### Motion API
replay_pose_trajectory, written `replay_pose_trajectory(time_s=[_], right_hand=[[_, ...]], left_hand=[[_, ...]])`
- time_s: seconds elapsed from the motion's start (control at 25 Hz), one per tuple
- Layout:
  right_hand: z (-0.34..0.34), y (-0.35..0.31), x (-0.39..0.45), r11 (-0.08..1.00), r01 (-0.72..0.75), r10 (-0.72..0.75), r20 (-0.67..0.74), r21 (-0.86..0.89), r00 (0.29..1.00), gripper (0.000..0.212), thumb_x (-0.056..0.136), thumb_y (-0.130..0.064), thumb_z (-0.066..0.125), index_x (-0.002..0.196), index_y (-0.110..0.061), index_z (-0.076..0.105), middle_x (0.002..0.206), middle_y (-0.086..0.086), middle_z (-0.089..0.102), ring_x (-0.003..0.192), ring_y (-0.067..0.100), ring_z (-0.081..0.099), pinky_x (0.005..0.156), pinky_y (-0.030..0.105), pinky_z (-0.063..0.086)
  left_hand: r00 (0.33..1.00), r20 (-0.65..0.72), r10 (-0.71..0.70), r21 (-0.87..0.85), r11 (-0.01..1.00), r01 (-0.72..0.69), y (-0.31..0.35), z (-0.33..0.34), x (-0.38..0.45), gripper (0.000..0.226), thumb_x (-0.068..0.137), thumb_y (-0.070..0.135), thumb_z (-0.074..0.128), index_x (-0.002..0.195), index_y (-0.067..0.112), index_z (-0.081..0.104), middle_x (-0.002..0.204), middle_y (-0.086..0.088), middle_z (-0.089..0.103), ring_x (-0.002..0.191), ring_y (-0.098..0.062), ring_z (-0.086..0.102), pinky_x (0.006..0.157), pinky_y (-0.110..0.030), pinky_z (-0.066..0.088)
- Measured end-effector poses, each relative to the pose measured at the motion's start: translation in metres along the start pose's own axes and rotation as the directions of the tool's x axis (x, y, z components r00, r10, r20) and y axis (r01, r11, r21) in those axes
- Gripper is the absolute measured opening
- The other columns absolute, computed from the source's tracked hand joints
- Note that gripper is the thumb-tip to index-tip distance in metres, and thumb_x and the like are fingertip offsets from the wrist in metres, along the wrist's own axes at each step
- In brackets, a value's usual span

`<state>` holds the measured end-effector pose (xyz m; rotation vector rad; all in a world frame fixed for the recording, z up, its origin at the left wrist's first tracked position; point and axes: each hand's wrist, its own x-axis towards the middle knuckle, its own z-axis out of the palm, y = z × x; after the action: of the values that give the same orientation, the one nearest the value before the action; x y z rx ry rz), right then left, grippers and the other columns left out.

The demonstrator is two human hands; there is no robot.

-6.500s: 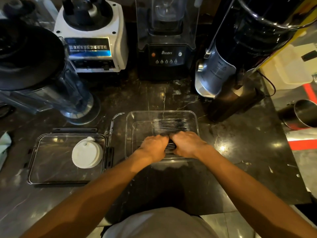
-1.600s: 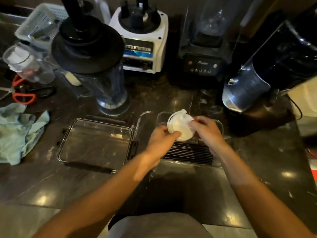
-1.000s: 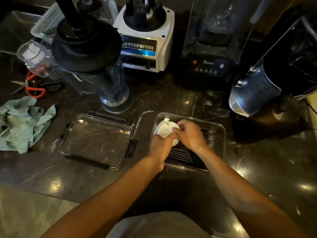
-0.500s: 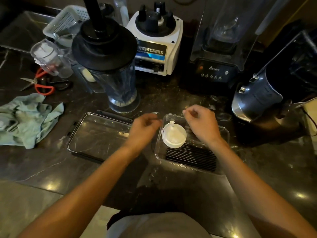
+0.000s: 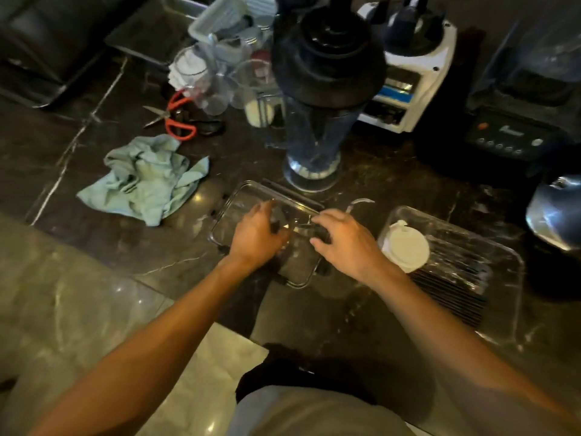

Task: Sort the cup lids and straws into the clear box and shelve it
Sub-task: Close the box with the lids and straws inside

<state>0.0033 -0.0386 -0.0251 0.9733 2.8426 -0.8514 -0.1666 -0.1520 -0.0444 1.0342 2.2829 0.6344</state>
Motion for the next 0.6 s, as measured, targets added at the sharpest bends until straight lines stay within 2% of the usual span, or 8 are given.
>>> replay_pose_trajectory(time_s=[0.12, 0.24, 0.36, 0.6], right_hand=[[0.028, -0.011, 0.003, 1.0, -0.015, 0.017, 0.094, -0.021, 0.995, 0.052, 0.095, -0.032, 0.071, 0.143, -0.016, 0.058, 0.148, 0.003, 0.052, 0.137, 0.021, 0.048, 0.108, 0.034, 0.042], [0.046, -0.013, 0.004, 0.996, -0.015, 0.031, 0.172, -0.093, 0.985, 0.058, 0.096, -0.036, 0.069, 0.149, -0.018, 0.052, 0.157, 0.004, 0.044, 0.145, 0.025, 0.041, 0.116, 0.039, 0.036], [0.057, -0.008, 0.003, 0.98, 0.001, 0.044, 0.22, -0.198, 0.975, 0.064, 0.096, -0.043, 0.067, 0.153, -0.021, 0.046, 0.164, 0.004, 0.034, 0.151, 0.026, 0.03, 0.121, 0.043, 0.028], [0.065, -0.003, -0.001, 0.978, -0.034, 0.084, 0.241, -0.205, 0.967, 0.067, 0.098, -0.045, 0.062, 0.157, -0.024, 0.039, 0.169, 0.001, 0.023, 0.156, 0.024, 0.017, 0.126, 0.047, 0.022]], left_hand=[[0.999, -0.015, -0.032, 0.147, 0.989, 0.034, -0.028, -0.006, -0.006, 0.068, 0.085, 0.036, 0.075, 0.146, 0.018, 0.049, 0.142, -0.015, 0.053, 0.132, -0.036, 0.049, 0.109, -0.053, 0.042], [0.998, -0.019, -0.062, 0.159, 0.985, 0.064, -0.056, -0.011, -0.007, 0.068, 0.087, 0.036, 0.073, 0.147, 0.019, 0.047, 0.145, -0.014, 0.047, 0.137, -0.034, 0.042, 0.116, -0.054, 0.03], [0.996, -0.052, -0.067, 0.183, 0.98, 0.075, -0.074, -0.01, -0.006, 0.066, 0.085, 0.037, 0.074, 0.143, 0.017, 0.05, 0.143, -0.014, 0.045, 0.141, -0.037, 0.037, 0.118, -0.056, 0.025], [0.981, -0.15, -0.12, 0.003, 0.993, 0.122, -0.084, -0.013, -0.006, 0.077, 0.086, 0.032, 0.075, 0.151, 0.017, 0.037, 0.149, -0.019, 0.033, 0.136, -0.04, 0.041, 0.114, -0.057, 0.038]])
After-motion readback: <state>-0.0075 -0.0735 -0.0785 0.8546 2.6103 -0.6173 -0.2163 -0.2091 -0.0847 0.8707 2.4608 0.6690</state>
